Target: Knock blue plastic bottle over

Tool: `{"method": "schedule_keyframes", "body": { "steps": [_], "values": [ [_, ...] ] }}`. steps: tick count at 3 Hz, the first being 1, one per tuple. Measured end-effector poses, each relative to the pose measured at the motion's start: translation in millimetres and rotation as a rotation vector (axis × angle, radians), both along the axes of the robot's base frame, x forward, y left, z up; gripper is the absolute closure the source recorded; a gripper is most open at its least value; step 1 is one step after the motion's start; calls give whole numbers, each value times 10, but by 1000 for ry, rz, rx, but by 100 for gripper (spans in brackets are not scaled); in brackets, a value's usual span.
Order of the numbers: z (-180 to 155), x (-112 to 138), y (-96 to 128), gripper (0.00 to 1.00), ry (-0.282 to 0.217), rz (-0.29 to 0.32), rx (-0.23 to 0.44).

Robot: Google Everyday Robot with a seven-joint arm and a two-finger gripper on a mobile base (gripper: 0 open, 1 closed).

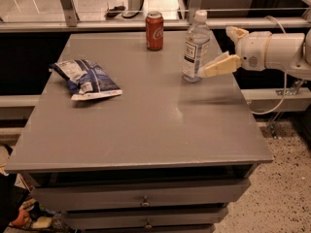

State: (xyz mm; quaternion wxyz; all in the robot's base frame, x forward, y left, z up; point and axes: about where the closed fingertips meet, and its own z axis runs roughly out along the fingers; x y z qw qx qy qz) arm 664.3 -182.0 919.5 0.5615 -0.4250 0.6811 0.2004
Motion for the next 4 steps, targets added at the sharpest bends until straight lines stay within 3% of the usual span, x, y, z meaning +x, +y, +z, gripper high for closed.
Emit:
{"method": "schedule_keyframes", "body": {
  "steps": [4],
  "values": [
    [-31, 150, 288, 0, 101, 8, 162]
  ]
}}
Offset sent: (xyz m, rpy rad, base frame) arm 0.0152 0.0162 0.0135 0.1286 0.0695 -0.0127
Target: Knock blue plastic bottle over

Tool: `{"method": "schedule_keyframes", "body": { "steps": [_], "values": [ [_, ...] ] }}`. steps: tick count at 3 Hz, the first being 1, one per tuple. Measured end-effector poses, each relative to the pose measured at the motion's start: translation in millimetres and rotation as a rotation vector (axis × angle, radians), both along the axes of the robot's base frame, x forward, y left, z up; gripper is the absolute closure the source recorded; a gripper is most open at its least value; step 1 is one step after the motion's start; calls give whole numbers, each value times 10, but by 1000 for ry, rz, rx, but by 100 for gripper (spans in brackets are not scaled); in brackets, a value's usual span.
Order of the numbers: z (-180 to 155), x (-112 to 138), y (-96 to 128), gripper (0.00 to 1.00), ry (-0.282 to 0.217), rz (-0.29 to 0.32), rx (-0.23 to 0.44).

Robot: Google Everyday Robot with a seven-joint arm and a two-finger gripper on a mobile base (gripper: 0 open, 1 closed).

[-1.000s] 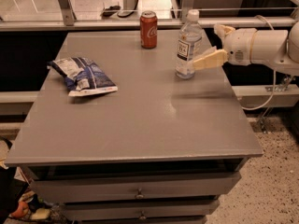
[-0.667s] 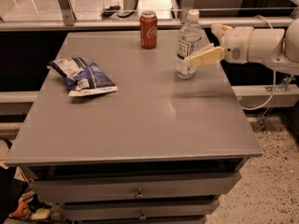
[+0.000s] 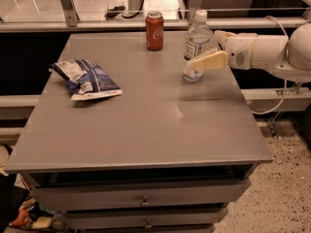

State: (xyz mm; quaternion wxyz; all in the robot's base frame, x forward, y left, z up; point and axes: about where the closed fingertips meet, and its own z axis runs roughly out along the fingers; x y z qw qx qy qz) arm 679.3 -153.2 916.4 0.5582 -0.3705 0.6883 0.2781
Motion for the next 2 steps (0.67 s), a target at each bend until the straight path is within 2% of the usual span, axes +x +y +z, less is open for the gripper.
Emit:
{"method": "schedule_keyframes", "body": {
  "steps": [1, 2],
  "values": [
    [-22, 29, 82, 0, -8, 13, 13],
    [-25, 31, 114, 17, -8, 18, 14]
  ]
}}
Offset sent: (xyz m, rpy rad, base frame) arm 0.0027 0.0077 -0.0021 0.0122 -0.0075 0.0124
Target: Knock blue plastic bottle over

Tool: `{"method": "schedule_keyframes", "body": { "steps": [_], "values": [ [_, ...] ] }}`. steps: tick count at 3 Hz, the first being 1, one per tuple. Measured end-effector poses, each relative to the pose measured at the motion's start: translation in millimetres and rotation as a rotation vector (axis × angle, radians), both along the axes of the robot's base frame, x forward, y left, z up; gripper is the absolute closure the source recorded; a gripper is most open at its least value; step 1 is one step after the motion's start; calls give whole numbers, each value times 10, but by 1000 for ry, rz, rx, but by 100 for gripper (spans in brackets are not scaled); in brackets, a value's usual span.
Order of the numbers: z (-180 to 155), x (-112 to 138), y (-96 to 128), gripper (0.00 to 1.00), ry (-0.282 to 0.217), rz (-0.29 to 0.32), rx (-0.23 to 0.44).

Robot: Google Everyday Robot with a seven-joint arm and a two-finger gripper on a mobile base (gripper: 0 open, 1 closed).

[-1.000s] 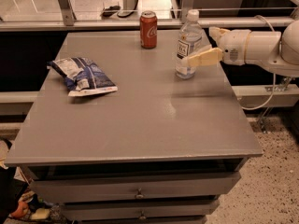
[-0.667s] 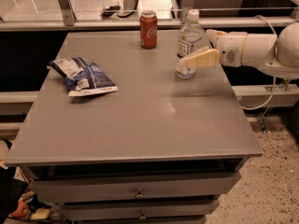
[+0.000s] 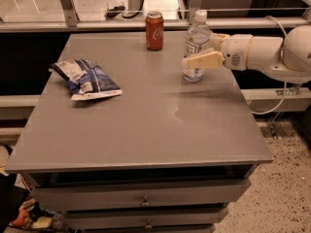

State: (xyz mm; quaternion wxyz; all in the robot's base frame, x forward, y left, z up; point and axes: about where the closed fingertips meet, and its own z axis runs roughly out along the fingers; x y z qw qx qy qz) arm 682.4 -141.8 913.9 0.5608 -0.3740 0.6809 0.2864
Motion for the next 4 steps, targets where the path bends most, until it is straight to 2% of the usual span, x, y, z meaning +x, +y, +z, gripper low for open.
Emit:
{"method": "schedule_keyframes", "body": {
  "steps": [3, 4],
  "values": [
    [-8, 6, 87, 86, 2, 14, 2],
    [-11, 7, 118, 100, 3, 18, 3]
  ]
}}
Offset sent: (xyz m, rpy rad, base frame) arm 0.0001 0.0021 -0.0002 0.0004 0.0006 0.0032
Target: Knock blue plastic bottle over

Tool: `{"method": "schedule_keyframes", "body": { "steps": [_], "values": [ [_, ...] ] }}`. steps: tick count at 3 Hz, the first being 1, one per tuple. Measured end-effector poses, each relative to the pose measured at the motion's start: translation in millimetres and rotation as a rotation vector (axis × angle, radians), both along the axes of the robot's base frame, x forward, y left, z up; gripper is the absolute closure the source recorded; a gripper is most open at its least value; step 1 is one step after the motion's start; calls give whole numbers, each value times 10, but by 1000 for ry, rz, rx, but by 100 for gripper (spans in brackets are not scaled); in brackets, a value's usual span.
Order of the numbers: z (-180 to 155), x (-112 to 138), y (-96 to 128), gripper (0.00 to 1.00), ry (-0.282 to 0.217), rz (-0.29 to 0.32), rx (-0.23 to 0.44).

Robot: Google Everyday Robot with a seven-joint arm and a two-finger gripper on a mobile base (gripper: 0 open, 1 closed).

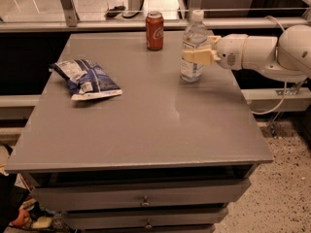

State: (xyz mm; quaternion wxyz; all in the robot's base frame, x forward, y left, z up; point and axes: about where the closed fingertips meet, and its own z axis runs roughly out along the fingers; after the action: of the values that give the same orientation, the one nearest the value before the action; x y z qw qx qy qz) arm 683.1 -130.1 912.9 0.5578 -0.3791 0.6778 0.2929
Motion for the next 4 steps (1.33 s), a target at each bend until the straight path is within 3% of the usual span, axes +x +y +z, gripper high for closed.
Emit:
{"method": "schedule_keyframes", "body": {
  "steps": [1, 2, 4],
  "values": [
    [0, 0, 0, 100, 0, 0, 0],
    [121, 9, -83, 100, -2, -9, -58],
    [476, -55, -342, 100, 29, -21, -302]
  ]
}}
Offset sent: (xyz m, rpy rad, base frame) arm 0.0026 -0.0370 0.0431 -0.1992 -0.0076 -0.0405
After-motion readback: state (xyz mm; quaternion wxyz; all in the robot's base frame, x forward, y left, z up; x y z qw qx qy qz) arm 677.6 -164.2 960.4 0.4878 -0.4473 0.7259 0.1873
